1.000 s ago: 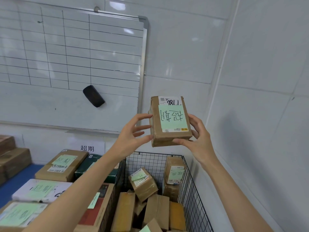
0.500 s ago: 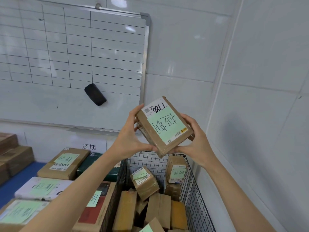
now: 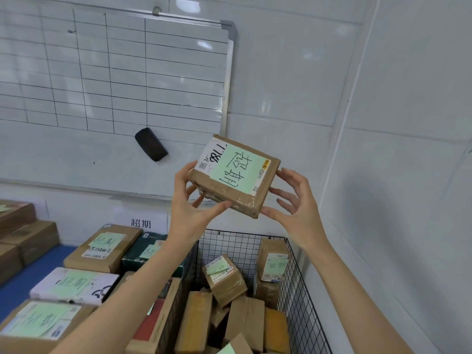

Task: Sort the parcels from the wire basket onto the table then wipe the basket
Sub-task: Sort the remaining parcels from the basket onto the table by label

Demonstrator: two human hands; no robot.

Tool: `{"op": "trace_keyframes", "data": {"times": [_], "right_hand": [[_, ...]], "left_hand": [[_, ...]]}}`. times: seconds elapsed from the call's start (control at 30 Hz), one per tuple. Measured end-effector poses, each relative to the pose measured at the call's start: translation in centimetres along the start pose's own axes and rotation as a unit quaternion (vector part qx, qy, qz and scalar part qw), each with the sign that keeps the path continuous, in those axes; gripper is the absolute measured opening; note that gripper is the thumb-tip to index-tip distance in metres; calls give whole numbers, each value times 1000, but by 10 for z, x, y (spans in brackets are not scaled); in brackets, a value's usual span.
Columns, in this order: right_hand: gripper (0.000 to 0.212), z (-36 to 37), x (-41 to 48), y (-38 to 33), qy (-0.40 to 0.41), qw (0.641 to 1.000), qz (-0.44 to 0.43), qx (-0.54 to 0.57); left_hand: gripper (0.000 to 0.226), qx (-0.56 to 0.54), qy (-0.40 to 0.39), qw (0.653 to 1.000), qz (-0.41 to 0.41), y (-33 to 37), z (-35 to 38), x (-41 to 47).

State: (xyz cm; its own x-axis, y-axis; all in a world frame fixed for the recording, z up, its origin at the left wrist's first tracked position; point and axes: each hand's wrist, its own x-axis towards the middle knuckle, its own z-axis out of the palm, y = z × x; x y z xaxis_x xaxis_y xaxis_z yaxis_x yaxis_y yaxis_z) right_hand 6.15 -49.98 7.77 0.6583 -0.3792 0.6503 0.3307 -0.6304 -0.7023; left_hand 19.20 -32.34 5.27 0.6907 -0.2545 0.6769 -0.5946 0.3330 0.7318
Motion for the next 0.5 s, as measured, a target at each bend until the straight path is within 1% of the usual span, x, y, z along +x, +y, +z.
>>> {"op": "trace_keyframes", "data": {"times": [0.1,0.2,0.27,0.43,0.5], "right_hand": [[83,2,1,-2,-38,999,1,-2],[93,4,1,-4,-80,997,11,-5],[98,7,0,-2,-88,996,19,-2],[103,16,2,-3,-34,999,26,10],[101,16,3,-3,-15,999,24,15]], "left_hand": [[89,-4,22,1000,-6,-2,-1,0],[82,-5,32,999,-9,-1,-3,-1],[77,-5,32,999,-11,-1,-4,-2],[62,7,7,1000,-17,1,-4,-3],[59,8,-8,1000,-18,2,-5,-4]]}}
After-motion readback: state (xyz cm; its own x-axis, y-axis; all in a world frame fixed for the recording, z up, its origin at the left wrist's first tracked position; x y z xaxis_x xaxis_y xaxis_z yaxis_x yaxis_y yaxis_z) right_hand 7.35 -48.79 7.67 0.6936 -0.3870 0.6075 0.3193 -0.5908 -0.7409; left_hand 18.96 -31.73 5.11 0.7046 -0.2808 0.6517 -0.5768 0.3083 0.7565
